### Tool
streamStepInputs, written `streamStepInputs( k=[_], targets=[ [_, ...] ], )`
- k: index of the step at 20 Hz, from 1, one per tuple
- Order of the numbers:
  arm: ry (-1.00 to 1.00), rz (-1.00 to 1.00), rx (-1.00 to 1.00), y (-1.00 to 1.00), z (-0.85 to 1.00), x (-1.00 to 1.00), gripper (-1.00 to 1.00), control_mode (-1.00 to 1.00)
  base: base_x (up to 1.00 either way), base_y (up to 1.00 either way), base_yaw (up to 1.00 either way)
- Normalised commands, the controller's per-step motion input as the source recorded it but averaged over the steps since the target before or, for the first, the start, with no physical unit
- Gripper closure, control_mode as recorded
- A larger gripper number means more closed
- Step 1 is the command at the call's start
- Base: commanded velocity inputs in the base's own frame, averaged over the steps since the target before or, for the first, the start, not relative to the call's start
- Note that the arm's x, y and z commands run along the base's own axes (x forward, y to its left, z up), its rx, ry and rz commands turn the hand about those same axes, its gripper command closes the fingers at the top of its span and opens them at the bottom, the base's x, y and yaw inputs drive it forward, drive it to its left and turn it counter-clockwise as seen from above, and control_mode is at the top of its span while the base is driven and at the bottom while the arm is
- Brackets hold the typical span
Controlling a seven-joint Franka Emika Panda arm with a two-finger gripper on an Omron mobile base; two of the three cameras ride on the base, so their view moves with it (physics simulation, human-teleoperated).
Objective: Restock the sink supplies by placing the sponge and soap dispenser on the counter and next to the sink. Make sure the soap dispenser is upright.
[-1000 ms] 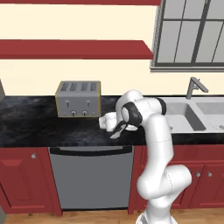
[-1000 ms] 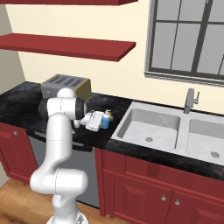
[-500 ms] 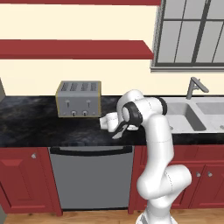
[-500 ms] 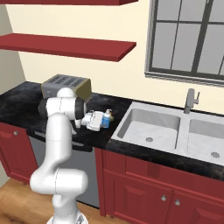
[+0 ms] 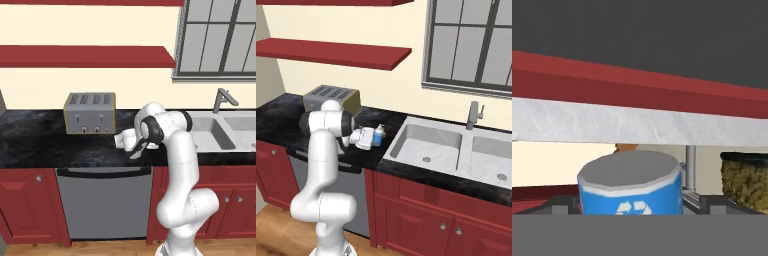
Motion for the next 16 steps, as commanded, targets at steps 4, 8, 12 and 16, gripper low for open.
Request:
streamStepInputs(
  k=[4, 8, 12, 16],
  targets=[
    [-0.03, 0.04, 0.0, 0.02, -0.01, -0.21, -1.0, -1.0, 0.0, 0.0, 0.0],
    [-0.02, 0.01, 0.0, 0.13, 0.0, -0.19, -1.0, -1.0, 0.0, 0.0, 0.0],
    [-0.03, 0.0, 0.0, 0.27, 0.0, -0.14, -1.0, -1.0, 0.0, 0.0, 0.0],
    [-0.03, 0.0, 0.0, 0.31, 0.0, -0.03, -1.0, -1.0, 0.0, 0.0, 0.0]
  ],
)
